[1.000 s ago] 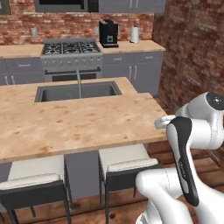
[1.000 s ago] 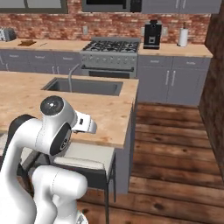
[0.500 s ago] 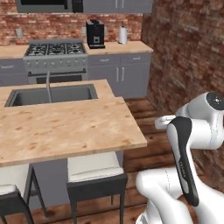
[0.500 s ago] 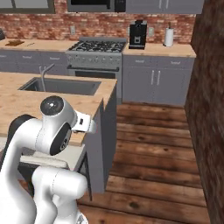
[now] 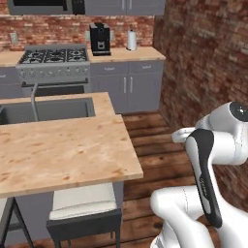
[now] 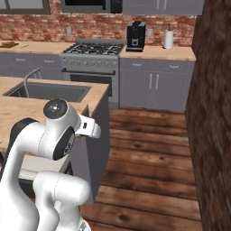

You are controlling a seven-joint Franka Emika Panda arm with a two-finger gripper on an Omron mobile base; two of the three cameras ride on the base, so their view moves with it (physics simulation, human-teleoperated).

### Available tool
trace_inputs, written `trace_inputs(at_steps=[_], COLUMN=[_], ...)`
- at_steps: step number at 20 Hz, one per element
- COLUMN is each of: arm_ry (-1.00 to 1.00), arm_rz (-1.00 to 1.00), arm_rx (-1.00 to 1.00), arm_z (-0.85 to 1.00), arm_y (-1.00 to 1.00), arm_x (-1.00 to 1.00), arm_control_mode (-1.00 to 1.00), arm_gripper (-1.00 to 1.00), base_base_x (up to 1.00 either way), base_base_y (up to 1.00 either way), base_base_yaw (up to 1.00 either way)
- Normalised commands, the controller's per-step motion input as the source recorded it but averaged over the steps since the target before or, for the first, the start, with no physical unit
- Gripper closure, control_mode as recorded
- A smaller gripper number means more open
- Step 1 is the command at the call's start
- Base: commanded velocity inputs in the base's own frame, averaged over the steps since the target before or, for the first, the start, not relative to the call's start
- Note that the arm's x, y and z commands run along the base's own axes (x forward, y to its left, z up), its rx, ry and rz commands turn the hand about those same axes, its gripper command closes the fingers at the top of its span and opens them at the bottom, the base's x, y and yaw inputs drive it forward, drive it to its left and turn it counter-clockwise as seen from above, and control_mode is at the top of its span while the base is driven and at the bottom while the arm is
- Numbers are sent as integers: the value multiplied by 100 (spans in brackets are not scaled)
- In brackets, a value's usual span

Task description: Retrieve the sausage and cheese from the fridge and place them on the cutting board on the counter.

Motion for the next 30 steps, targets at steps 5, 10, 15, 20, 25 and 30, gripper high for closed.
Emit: trace_inputs(at_steps=[5,10,15,20,25,30], arm_ry=[0,0,0,0,0,0], arm_rz=[0,0,0,0,0,0], arm_rx=[0,0,0,0,0,0], arm_z=[0,0,0,0,0,0], arm_y=[0,0,0,0,0,0], arm_x=[0,0,0,0,0,0], arm_control_mode=[100,100,100,100,100,100], arm_gripper=[100,100,100,100,100,100], base_base_x=[67,66,10,3,54,83], base_base_y=[-47,-48,-73,-76,-43,-20], base_base_yaw=[0,0,0,0,0,1])
